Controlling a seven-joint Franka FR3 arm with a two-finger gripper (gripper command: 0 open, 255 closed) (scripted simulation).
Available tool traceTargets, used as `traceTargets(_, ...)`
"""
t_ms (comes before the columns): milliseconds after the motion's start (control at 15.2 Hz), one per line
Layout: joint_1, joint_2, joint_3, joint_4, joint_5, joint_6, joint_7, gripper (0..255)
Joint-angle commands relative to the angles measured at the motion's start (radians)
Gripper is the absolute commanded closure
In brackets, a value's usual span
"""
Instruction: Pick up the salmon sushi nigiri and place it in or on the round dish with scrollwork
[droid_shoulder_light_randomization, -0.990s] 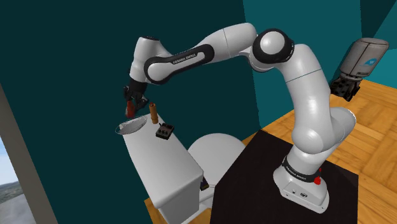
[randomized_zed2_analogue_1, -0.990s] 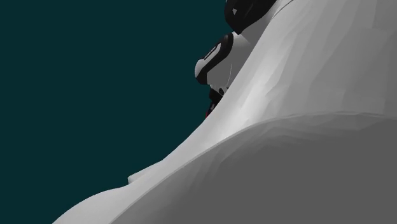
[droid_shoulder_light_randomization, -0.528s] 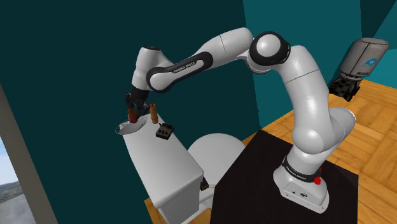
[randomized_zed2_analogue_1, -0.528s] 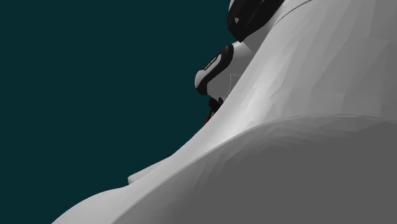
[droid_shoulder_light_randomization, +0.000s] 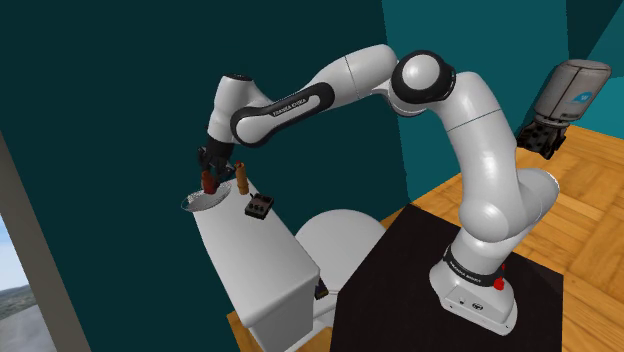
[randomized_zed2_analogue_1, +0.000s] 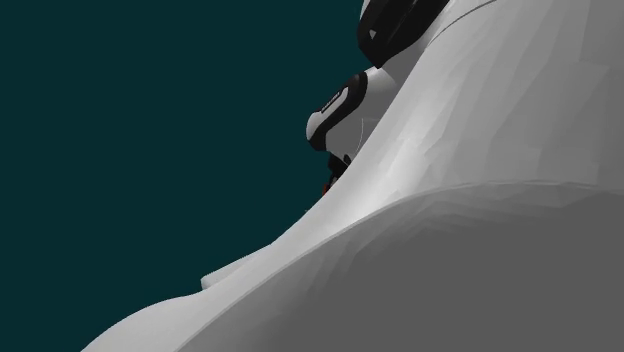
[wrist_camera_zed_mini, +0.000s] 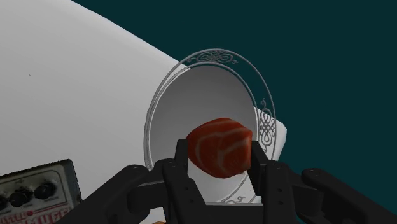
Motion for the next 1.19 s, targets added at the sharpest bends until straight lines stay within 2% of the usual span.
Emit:
traceTargets(0,0.000,0.000,0.000,0.000,0.000,0.000,0.000,0)
traceTargets(330,0.000,0.000,0.000,0.000,0.000,0.000,0.000,0)
traceTargets(594,-0.084,-0.089,0.067,-0.046,0.052,-0.052,-0.024,0)
traceTargets(1122,-0.083,-0.089,0.067,-0.046,0.052,-0.052,-0.024,0)
